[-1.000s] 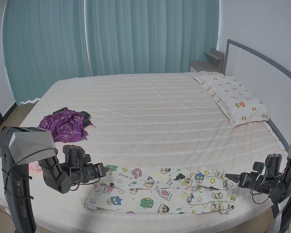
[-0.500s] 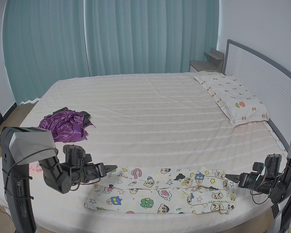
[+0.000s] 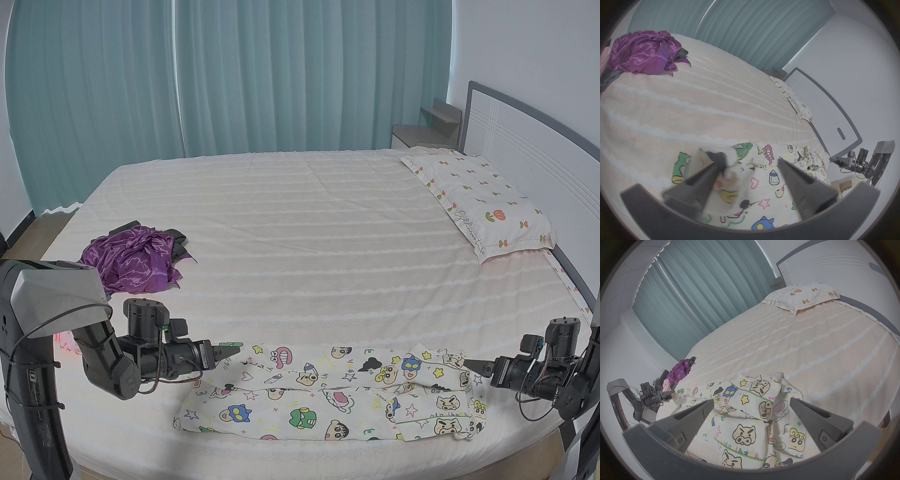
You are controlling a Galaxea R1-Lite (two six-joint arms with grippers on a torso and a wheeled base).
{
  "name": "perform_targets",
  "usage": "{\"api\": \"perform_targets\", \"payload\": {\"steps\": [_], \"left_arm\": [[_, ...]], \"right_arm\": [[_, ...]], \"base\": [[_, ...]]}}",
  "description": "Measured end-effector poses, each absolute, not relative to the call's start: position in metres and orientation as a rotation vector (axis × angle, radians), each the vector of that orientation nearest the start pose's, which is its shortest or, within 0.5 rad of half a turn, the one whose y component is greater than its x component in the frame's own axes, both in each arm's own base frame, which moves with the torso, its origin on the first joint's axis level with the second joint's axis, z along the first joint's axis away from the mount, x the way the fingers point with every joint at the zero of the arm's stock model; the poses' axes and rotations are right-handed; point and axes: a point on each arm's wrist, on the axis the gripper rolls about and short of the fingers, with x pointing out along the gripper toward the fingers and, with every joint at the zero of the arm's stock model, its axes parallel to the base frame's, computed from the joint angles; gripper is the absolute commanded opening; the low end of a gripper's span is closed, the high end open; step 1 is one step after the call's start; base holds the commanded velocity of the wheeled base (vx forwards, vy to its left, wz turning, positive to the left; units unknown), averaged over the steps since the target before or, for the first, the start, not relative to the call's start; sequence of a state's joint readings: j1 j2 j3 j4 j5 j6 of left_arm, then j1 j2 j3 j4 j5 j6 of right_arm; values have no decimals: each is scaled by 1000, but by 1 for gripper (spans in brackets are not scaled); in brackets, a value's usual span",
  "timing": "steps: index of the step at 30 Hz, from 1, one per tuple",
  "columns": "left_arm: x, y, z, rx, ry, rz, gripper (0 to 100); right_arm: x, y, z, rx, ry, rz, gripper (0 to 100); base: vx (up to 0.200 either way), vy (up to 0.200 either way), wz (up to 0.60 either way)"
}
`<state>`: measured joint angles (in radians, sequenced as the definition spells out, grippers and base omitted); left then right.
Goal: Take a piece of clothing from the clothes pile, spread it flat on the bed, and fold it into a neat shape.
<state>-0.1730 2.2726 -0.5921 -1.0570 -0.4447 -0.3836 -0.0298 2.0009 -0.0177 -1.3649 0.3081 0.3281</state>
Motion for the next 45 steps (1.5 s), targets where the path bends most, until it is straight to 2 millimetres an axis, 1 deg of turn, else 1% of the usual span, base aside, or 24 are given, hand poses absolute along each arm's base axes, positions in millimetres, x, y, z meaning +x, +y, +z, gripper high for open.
{"api": "perform_targets", "payload": {"steps": [5, 10, 17, 22, 28, 33, 38, 45], "left_arm": [[326, -59, -11, -414, 718, -464, 0], [328, -55, -6, -410, 696, -459, 0], [336, -59, 4, -404, 649, -476, 0], [347, -66, 12, -395, 600, -493, 0], [359, -68, 21, -388, 548, -501, 0], [365, -70, 26, -384, 519, -507, 0], [364, -69, 25, -385, 522, -505, 0], [346, -66, 13, -385, 573, -495, 0]], "right_arm": [[206, 2, 23, 420, 663, 170, 100], [206, 2, 23, 419, 664, 173, 100], [206, 2, 23, 419, 664, 172, 100], [206, 3, 23, 418, 664, 174, 100], [206, 2, 22, 418, 665, 173, 100], [206, 3, 22, 417, 666, 174, 100], [206, 2, 22, 417, 666, 173, 100], [206, 2, 22, 418, 668, 173, 100]], "base": [[0, 0, 0], [0, 0, 0], [0, 0, 0], [0, 0, 0], [0, 0, 0], [0, 0, 0], [0, 0, 0], [0, 0, 0]]}}
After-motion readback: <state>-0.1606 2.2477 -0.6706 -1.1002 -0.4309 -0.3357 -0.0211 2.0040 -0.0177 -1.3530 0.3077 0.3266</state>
